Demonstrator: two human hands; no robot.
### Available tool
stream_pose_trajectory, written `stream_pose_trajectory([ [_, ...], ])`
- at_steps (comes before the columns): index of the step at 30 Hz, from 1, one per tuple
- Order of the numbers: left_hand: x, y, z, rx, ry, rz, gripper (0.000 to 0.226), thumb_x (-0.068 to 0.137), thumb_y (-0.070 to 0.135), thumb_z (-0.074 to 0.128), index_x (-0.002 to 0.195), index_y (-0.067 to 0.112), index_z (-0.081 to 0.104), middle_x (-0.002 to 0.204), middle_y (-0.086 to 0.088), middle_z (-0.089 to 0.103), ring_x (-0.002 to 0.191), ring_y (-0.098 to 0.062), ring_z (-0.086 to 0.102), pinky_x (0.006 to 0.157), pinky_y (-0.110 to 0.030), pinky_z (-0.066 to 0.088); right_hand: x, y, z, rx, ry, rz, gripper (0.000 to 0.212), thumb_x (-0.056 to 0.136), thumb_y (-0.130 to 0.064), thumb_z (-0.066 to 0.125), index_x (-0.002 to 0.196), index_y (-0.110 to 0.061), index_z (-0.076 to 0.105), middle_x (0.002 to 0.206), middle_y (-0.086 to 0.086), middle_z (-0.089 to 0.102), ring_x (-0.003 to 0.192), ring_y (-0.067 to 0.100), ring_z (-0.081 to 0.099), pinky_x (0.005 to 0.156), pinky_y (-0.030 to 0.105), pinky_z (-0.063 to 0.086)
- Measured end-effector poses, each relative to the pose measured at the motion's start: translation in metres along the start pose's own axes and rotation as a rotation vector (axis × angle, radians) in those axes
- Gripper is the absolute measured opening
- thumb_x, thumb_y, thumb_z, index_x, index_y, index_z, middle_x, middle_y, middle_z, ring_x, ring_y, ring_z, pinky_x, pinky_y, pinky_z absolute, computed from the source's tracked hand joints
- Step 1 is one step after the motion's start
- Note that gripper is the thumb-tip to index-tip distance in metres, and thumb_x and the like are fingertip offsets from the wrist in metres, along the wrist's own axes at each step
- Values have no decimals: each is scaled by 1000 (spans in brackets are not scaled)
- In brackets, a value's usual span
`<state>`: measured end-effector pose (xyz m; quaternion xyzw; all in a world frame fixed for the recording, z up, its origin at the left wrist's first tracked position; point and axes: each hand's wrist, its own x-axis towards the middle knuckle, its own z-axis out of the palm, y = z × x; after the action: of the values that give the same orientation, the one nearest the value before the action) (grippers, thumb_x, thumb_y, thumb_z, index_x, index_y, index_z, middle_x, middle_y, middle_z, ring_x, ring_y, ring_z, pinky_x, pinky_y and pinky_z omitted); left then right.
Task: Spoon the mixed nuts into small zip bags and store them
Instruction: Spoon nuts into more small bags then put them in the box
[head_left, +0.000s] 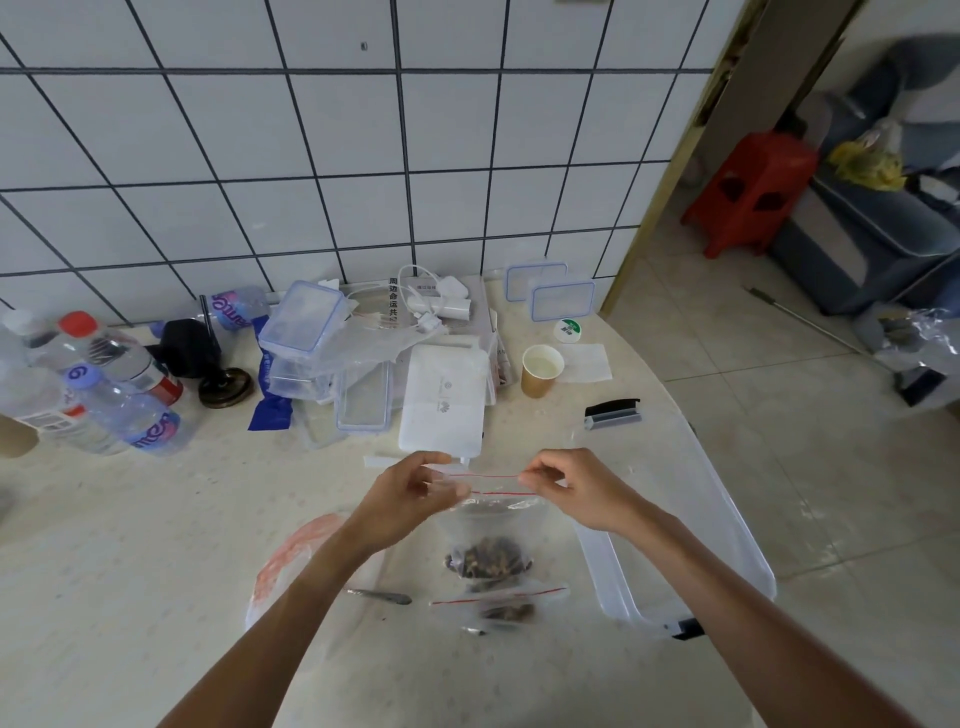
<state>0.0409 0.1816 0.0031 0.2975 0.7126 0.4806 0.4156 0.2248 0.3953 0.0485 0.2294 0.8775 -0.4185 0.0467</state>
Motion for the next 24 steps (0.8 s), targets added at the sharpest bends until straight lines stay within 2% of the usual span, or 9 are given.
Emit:
stream_pose_trajectory([
  [2, -1, -1, 0, 170, -7, 76, 66, 69, 44, 94, 126, 35, 62, 99, 7, 76, 87, -13, 69, 83, -19, 54, -4, -6, 3, 17, -62, 10, 37, 94, -49, 69, 117, -21, 69, 111, -11, 71, 103, 7, 66, 93, 33, 54],
  [5, -1, 1, 2, 359, 21, 186, 52, 80, 35, 89, 124, 35, 61, 100, 14, 75, 87, -14, 67, 84, -29, 55, -12, -11, 10, -85, -137, 24, 65, 79, -62, 77, 134, -34, 56, 127, -15, 65, 116, 2, 61, 97, 26, 50],
  [7, -4, 5, 3, 373, 27, 228, 33, 88, 29, 82, 113, 37, 62, 94, 16, 74, 83, -13, 69, 81, -30, 56, -14, -11, 15, -226, -92, -22, 47, 90, -43, 75, 132, -30, 57, 126, -9, 67, 116, 8, 63, 93, 29, 52],
  [11, -11, 15, 5, 396, 29, 346, 18, 96, 12, 71, 92, 26, 60, 88, 12, 68, 75, -13, 73, 71, -27, 56, -19, -16, 16, -288, 5, -104, 9, 102, -20, 59, 109, -25, 54, 103, -2, 73, 90, 18, 67, 75, 36, 53],
  [14, -16, 18, 2, 480, 12, 417, 32, 90, -13, 61, 83, 17, 70, 89, 7, 69, 80, -11, 70, 75, -29, 56, -26, -15, 14, -258, -1, -117, 15, 102, -11, 51, 96, -24, 57, 93, -6, 71, 84, 13, 66, 74, 36, 55],
  [16, -22, 21, 4, 512, -29, 370, 41, 88, -19, 54, 87, 15, 77, 94, 0, 71, 81, -13, 70, 77, -26, 55, -31, -13, 15, -280, -41, -119, 25, 102, -8, 49, 93, -23, 66, 97, -8, 69, 86, 11, 65, 80, 35, 55],
  [20, -37, 22, 15, 540, -176, 123, 30, 101, 4, 53, 110, 20, 77, 110, 5, 73, 94, -7, 67, 88, -20, 48, -45, -7, 22, -250, -191, -19, 29, 105, -20, 47, 114, -20, 75, 119, -7, 70, 105, 7, 64, 97, 32, 53],
  [22, -47, 25, 18, 496, -228, 37, 22, 101, 40, 62, 116, 29, 75, 115, 15, 70, 104, -1, 63, 91, -21, 47, -54, -10, 23, -178, -224, 27, 39, 100, -48, 51, 118, -21, 73, 120, -10, 68, 108, 6, 63, 98, 34, 53],
  [24, -55, 30, 17, 503, -251, -7, 55, 77, 77, 69, 118, 40, 70, 113, 24, 65, 108, 6, 59, 88, -17, 44, -60, -14, 20, -164, -241, 56, 74, 80, -83, 54, 124, -25, 69, 122, -14, 63, 110, 4, 60, 96, 31, 52],
])
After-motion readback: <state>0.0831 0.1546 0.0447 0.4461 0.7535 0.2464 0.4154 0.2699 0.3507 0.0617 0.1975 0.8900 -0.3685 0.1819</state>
